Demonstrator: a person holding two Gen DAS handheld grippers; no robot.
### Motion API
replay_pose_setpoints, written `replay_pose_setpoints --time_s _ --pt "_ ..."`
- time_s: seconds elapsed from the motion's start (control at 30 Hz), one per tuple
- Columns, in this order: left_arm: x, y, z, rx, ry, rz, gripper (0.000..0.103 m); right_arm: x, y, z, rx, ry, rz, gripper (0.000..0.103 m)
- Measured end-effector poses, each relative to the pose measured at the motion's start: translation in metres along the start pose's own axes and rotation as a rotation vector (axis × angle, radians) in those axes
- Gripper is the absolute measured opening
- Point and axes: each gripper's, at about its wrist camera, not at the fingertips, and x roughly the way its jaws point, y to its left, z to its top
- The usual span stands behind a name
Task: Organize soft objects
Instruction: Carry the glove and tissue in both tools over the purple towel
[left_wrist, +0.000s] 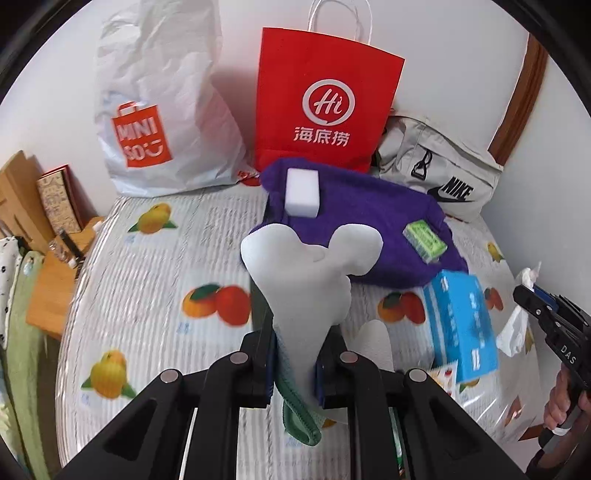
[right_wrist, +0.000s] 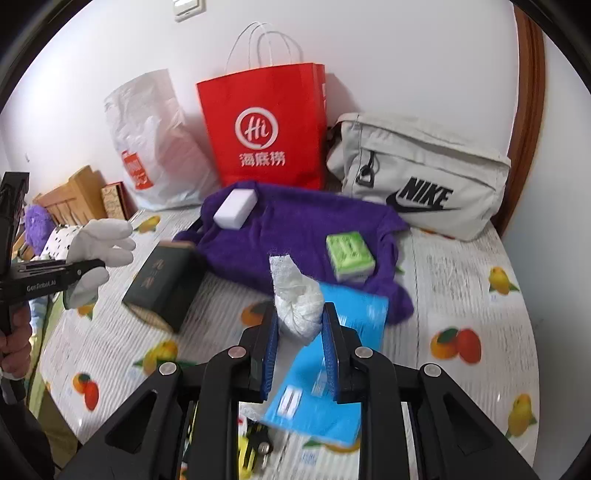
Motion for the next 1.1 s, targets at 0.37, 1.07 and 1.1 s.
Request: replay_pose_setpoints --time_s 0.37,1.07,1.1 --pt "0.063 -0.016 0.061 0.048 0.037 -0.038 0.015 0.053 -0.013 0.05 0.002 0.012 -0.038 0.023" --pt "0.15 -0.036 0.101 0.09 0.11 -0.09 0.015 0.142 -0.013 0.082 -0.057 0.092 -0.063 0.023" --pt "0.154 -0.036 0.102 0.094 0.116 -0.09 0.015 0.145 -0.012 0.083 -0.059 0.099 -0.061 0.023"
